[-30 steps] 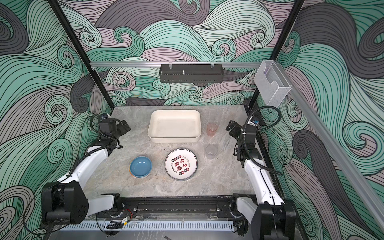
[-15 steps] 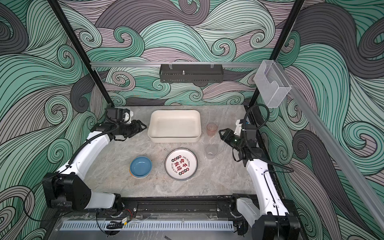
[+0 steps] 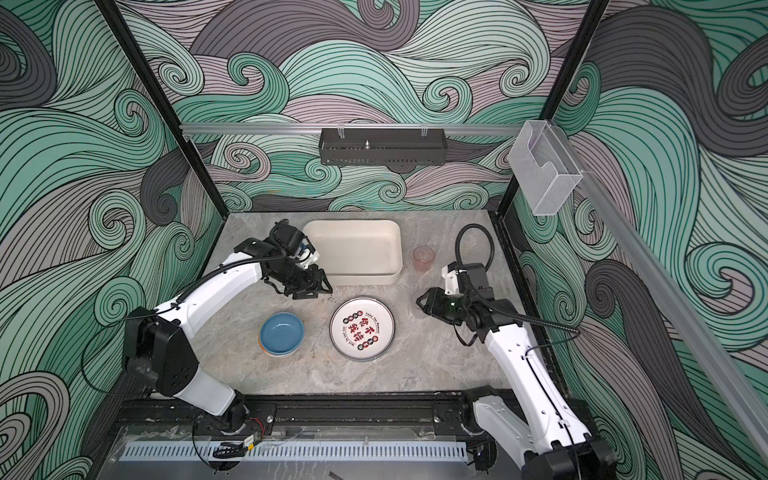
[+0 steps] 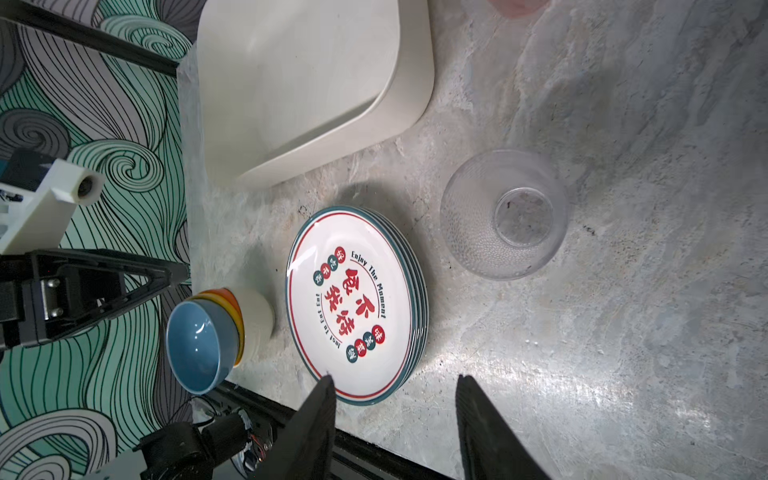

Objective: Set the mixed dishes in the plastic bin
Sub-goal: 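Move both grippers toward opposite edges of the white plate stack, then close both grippers on the rim of the red-printed top plate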

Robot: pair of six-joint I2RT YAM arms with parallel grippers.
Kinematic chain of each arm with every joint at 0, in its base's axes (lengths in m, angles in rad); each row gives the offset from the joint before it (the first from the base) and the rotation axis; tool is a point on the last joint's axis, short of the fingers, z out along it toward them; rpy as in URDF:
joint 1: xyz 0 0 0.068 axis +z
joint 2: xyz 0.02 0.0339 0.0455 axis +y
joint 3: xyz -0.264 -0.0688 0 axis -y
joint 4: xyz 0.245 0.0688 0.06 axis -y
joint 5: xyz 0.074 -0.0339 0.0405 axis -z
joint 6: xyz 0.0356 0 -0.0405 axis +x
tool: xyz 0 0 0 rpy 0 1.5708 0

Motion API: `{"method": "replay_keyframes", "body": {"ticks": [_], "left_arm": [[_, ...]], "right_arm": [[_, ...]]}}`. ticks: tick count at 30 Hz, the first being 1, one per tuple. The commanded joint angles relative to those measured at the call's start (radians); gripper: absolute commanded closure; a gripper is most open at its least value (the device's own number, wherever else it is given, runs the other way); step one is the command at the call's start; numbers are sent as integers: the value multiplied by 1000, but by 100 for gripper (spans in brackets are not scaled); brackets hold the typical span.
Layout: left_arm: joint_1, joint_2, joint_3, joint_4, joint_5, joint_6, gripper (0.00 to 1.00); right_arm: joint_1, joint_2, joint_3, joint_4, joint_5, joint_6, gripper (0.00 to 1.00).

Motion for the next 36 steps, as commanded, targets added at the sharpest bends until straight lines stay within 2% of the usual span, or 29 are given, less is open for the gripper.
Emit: {"method": "replay_keyframes", "body": {"ticks": [1, 10, 15, 23, 36], "left_arm": [[-45, 20, -19, -23, -53, -62, 43], [-127, 120, -17, -24, -170, -114, 40], [-142, 179, -14, -30, -187, -118, 39], [-159, 225, -20, 6, -175, -129, 42], [-171, 242, -42, 43, -141, -137, 52]], "right_arm": [[40, -1, -24, -29, 45, 0, 52], [155, 57, -58, -9, 118, 27, 48], [195, 97, -63, 7, 141, 33, 46], [230, 151, -62, 35, 159, 40, 47], [272, 246, -37, 51, 173, 39, 48]]}}
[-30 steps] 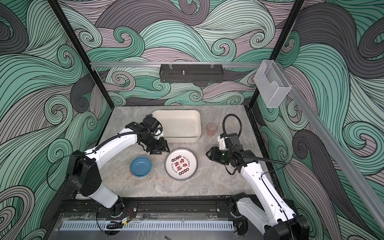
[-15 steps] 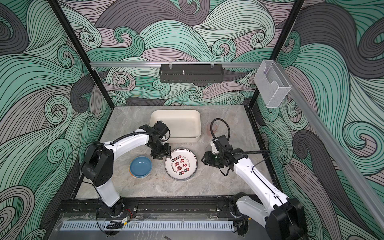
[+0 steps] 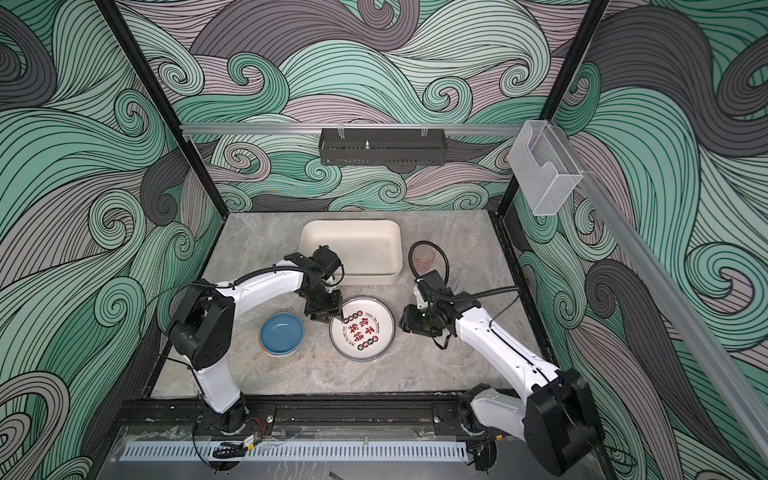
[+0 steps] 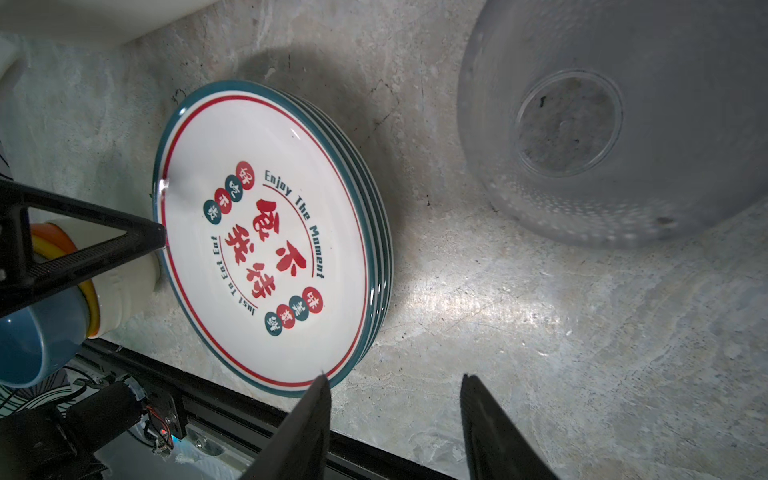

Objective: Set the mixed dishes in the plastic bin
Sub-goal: 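Close both grippers on the rim of the red-printed top plate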

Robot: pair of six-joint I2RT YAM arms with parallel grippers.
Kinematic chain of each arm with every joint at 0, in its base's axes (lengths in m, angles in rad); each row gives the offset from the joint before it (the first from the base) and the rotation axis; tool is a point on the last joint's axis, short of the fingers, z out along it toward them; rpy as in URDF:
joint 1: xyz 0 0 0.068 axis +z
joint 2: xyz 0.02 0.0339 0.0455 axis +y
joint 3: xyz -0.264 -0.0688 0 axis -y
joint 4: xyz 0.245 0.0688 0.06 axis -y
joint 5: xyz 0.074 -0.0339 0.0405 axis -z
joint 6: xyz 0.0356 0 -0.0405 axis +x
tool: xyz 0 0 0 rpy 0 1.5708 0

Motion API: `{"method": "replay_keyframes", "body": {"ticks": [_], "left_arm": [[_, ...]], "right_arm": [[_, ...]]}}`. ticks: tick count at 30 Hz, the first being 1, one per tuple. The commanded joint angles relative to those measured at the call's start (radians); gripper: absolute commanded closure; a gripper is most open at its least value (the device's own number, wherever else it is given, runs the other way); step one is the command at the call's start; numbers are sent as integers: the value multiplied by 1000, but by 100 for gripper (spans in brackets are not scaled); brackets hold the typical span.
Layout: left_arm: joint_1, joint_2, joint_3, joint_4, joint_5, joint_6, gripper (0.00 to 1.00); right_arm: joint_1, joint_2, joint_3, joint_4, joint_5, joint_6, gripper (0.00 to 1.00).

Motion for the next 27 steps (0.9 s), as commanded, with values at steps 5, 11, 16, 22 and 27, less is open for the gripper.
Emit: {"method": "replay_keyframes", "body": {"ticks": [5, 11, 16, 22, 27], "left_arm": [[-11, 19, -10, 9, 19, -9, 52], [-14, 18, -15, 12, 18, -9, 52], [-14, 18, -15, 15, 27, -9, 56], [-16, 8, -12, 12, 28, -7, 60], [-16, 19, -10, 12, 33, -2, 60]], "right_arm": [[20, 35, 20, 18, 26, 14, 49], [29, 46, 22, 21, 30, 14, 49], [33, 64, 22, 25, 35, 15, 49], [41, 82, 19, 34, 38, 20, 50], [44, 93, 16, 38, 39, 23, 50]]}}
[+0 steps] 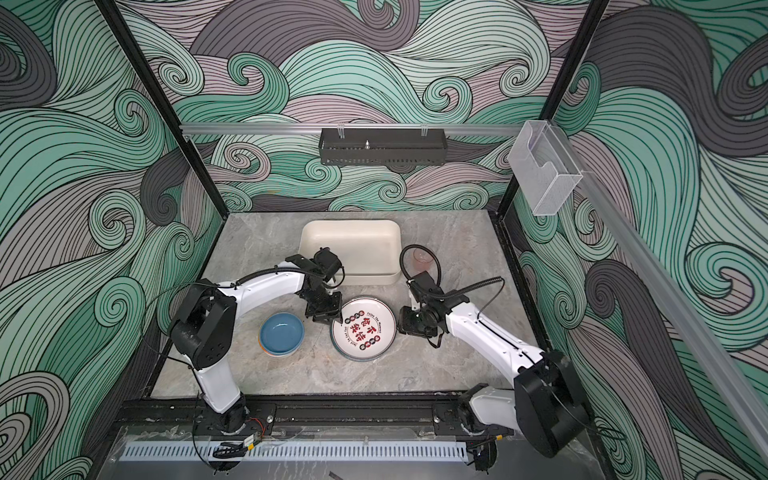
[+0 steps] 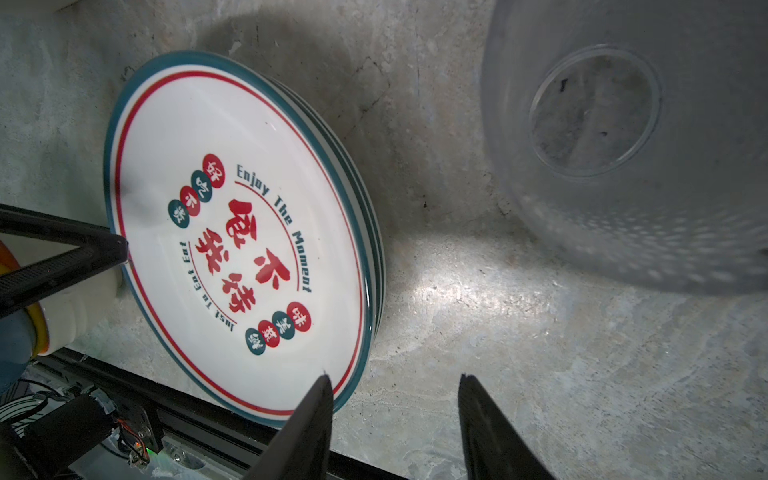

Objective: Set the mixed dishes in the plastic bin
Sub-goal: 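Close both grippers on the rim of the red-printed top plate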

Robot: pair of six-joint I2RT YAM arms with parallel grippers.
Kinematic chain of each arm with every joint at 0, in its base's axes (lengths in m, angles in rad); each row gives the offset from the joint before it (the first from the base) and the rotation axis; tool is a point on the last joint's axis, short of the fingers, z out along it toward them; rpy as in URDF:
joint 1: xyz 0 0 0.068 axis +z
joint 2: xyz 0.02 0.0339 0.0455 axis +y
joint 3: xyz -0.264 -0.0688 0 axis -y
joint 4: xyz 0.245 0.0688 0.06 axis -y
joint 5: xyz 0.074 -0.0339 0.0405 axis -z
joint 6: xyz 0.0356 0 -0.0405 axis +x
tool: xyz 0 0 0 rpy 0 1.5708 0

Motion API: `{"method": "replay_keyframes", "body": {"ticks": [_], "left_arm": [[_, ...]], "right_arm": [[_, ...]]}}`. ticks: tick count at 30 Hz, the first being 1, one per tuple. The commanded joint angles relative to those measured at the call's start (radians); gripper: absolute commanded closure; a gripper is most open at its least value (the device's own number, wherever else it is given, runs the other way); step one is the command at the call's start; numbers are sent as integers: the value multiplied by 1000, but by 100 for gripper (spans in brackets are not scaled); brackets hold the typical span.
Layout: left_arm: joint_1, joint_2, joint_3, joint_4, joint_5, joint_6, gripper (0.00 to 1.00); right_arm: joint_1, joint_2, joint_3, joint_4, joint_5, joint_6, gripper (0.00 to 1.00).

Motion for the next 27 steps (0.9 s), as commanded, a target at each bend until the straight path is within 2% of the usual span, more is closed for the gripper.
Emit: {"method": "replay_keyframes", "body": {"ticks": [1, 12, 15, 27], "left_arm": [[-12, 17, 8, 0, 20, 1, 60], [-19, 29, 21, 5, 39, 4, 66], [-21, 37, 25, 5, 46, 7, 73], [-30, 55, 27, 11, 60, 13, 80]], "right_arm": [[9, 9, 15, 4, 16, 6, 50], [9, 37, -1, 25, 14, 19, 51], [8, 45, -4, 34, 10, 23, 50], [7, 59, -44, 111, -6, 65, 48]]}}
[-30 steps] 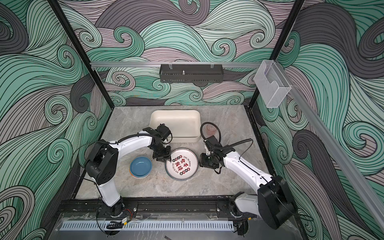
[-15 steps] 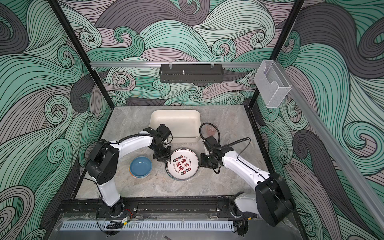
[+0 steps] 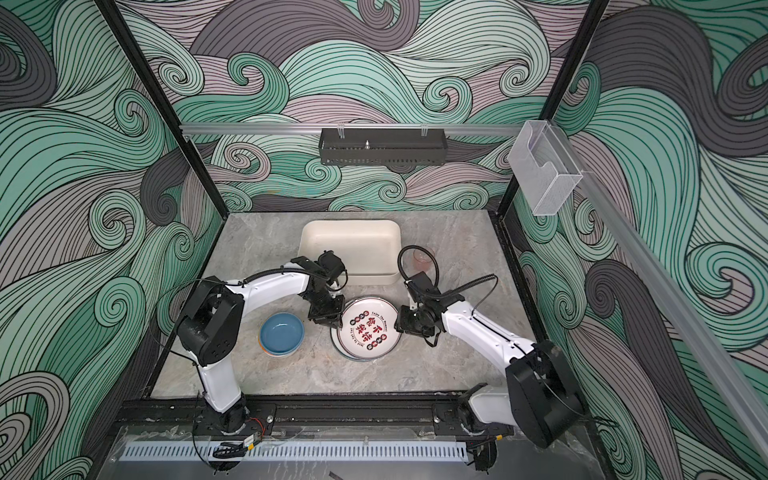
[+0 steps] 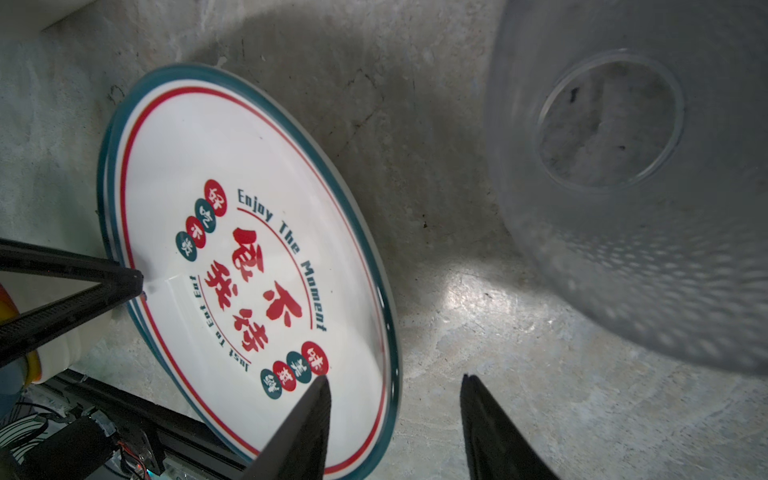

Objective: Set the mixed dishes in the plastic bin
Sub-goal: 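Close both grippers on the rim of the red-printed top plate, then lift the red-printed plate off the stack with both grippers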

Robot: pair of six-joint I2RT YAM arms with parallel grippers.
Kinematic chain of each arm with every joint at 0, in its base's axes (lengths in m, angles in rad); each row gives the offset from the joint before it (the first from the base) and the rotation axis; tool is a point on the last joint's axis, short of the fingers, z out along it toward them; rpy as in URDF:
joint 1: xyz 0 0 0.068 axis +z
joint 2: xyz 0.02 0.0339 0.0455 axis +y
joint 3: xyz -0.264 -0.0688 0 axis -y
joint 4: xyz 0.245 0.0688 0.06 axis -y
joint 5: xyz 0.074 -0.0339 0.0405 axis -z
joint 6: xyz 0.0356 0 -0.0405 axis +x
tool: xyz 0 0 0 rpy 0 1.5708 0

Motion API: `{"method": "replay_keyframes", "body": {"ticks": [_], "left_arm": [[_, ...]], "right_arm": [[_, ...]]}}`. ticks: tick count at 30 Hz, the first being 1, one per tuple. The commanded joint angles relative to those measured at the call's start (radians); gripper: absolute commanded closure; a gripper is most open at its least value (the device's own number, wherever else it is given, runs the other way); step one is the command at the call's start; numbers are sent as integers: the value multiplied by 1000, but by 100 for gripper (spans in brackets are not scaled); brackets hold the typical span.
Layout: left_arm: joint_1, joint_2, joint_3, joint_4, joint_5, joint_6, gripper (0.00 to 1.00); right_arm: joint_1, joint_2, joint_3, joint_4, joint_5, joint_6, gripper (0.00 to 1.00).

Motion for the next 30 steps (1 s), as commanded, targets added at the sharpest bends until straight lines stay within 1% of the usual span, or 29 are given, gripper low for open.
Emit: {"method": "replay_keyframes", "body": {"ticks": [1, 7, 9, 15, 19, 25, 27, 30], "left_arm": [[-14, 11, 26, 4, 24, 9, 80], [-19, 7, 27, 3, 28, 16, 82], [-19, 8, 28, 2, 33, 20, 83], [-21, 8, 28, -3, 39, 29, 85], [-21, 6, 30, -7, 37, 33, 85], [-22, 2, 27, -9, 34, 33, 85], [-22, -1, 27, -11, 33, 35, 85], [-22, -7, 26, -13, 29, 35, 85]], "right_arm": [[5, 12, -22, 40, -10, 30, 48], [4, 25, -49, 110, -25, 50, 47], [3, 25, -64, 147, -36, 61, 48], [-2, 36, -83, 201, -47, 73, 58], [-3, 43, -86, 200, -48, 71, 66], [-6, 43, -100, 229, -36, 68, 75], [-6, 40, -104, 227, -32, 66, 79], [-6, 26, -106, 216, -17, 62, 83]]}}
